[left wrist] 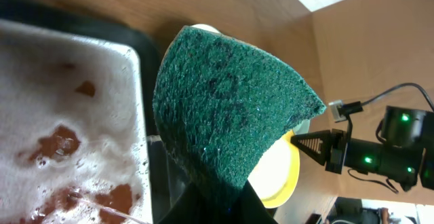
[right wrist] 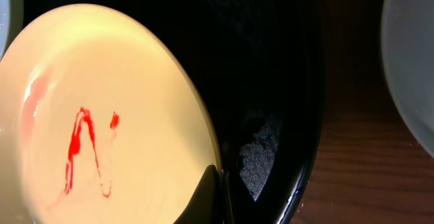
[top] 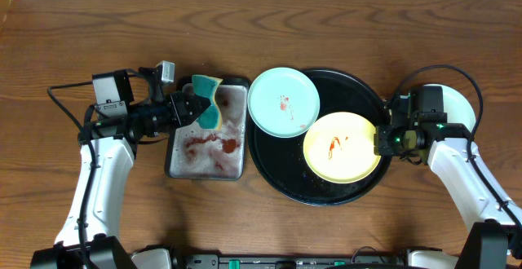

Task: Clean dirty plates on tray and stack at the side
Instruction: 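Lift the sponge from the water with the left gripper toward the yellow plate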

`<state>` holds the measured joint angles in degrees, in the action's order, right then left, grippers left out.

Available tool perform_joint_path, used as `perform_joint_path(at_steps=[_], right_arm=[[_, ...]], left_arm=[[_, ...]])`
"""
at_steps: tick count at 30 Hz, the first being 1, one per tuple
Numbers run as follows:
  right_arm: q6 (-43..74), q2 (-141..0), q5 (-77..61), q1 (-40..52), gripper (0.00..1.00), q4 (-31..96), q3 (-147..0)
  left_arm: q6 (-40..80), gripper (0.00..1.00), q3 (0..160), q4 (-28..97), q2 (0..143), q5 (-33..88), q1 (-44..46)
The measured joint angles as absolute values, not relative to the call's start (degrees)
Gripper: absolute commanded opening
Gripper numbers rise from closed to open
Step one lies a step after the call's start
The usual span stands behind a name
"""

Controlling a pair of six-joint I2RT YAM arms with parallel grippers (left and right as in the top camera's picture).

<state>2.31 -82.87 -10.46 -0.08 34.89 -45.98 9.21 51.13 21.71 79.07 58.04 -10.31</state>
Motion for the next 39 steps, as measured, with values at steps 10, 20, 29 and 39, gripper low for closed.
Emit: perform_joint_path(at_steps=[10,20,29,39], right_arm=[[2.31,-82.87,-10.46,-0.08,0.01,34.89,-45.98],[2.33,-82.87,-10.46,-0.08,0.01,34.89,-45.98],[2.31,-82.87,-10.46,-0.08,0.01,34.89,-45.98],[2.31,-82.87,-10.46,-0.08,0.01,35.05,-45.98]], left_arm=[[8.71,0.07,51.13,17.37,79.07,59.46,-10.31],[8.71,0.07,51.13,17.34,79.07,59.66,-10.31],[8.71,0.07,51.13,17.34,79.07,59.68,-10.31],[8.71,0.07,51.13,17.34,79.07,59.66,-10.31]])
